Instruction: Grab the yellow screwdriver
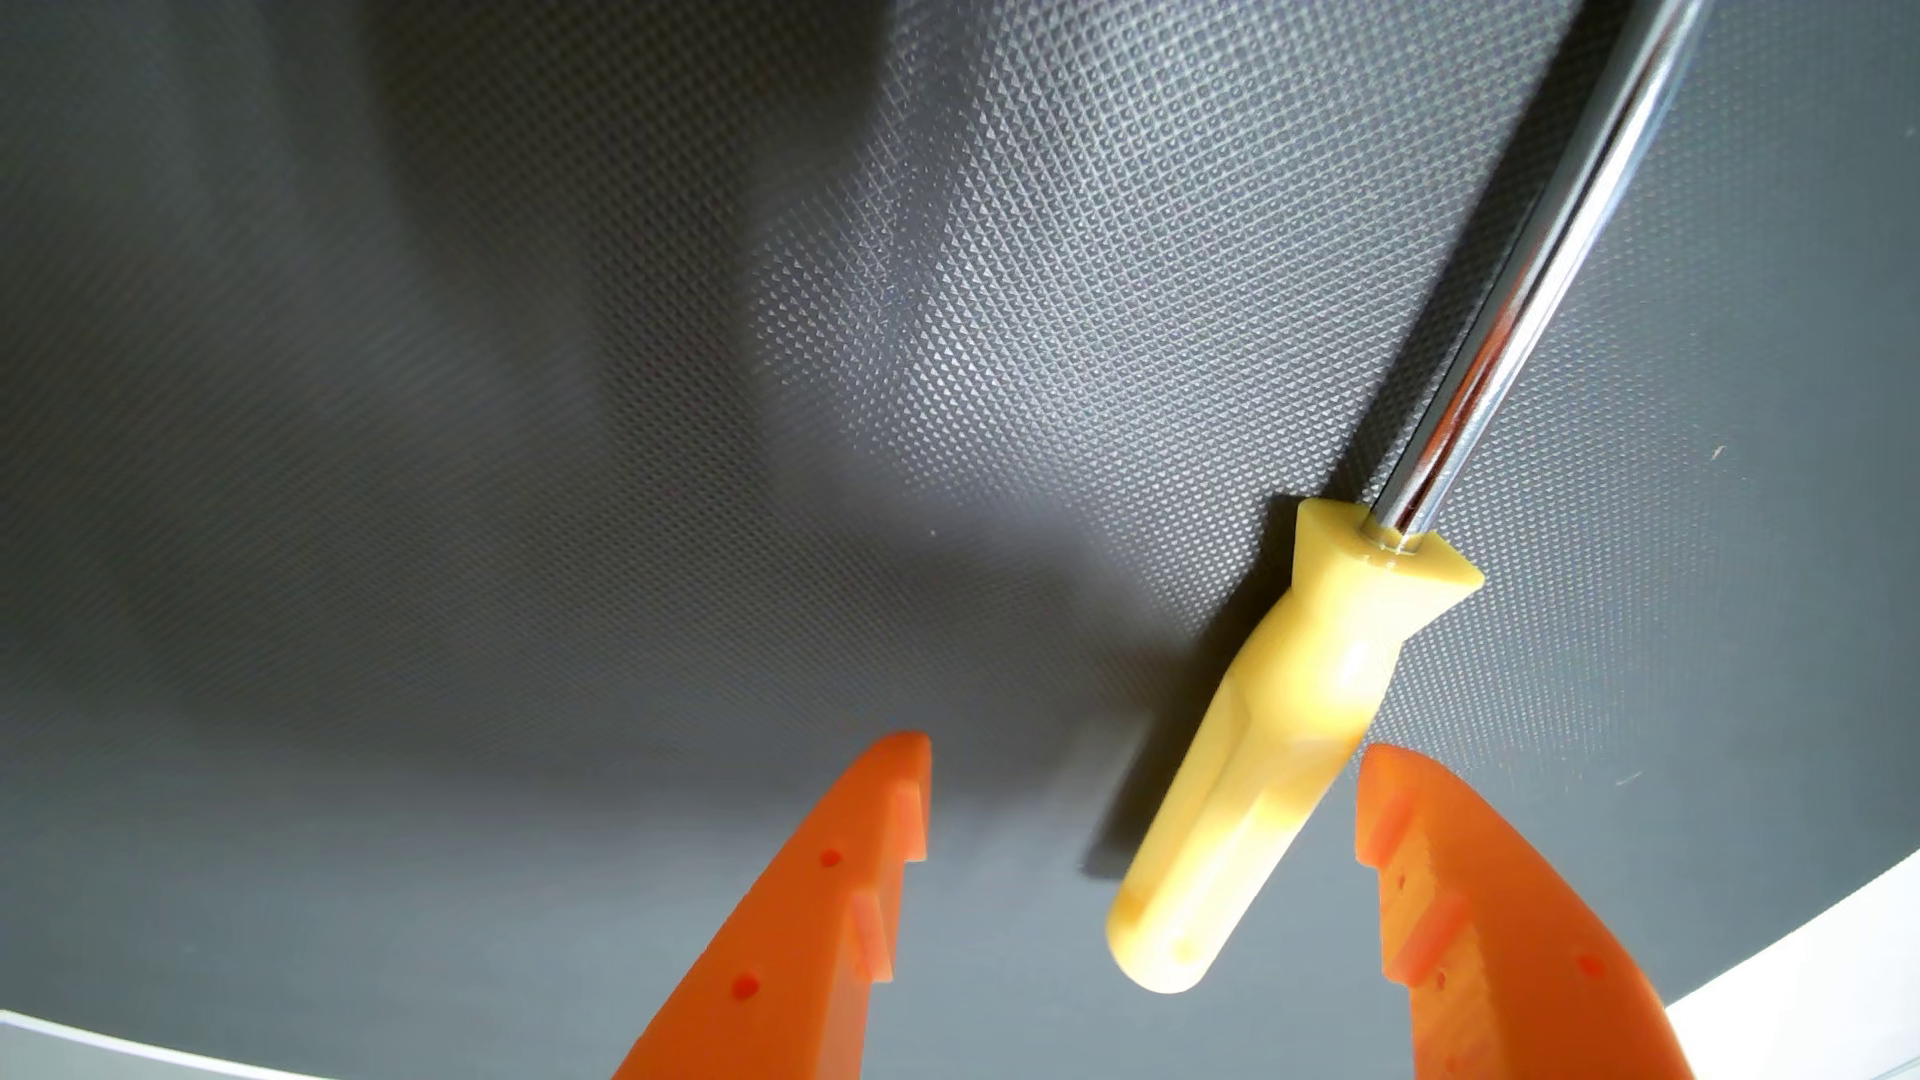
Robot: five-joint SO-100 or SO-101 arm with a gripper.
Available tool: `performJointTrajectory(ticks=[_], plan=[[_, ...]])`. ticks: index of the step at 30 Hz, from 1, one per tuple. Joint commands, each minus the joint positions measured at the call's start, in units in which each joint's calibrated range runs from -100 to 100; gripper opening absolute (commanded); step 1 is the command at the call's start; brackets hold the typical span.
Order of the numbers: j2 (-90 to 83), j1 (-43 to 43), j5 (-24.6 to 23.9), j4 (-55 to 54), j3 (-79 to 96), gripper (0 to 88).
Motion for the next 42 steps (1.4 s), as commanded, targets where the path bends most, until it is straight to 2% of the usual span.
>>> performJointTrajectory(ticks=[1, 12, 25, 27, 31, 33, 42], plan=[[0.2, 0.2, -0.1, 0.4, -0.8, 24.0], [12.1, 0.1, 0.0, 6.3, -15.2, 23.9], [13.1, -0.8, 0.1, 6.4, -16.5, 23.6], [13.2, -0.5, 0.3, 6.0, -17.4, 20.7], [13.3, -0.4, 0.5, 4.0, -19.2, 6.6], [13.3, -0.5, 0.4, 2.9, -19.3, 2.5], [13.3, -0.9, 0.5, 2.7, -19.1, 6.4]])
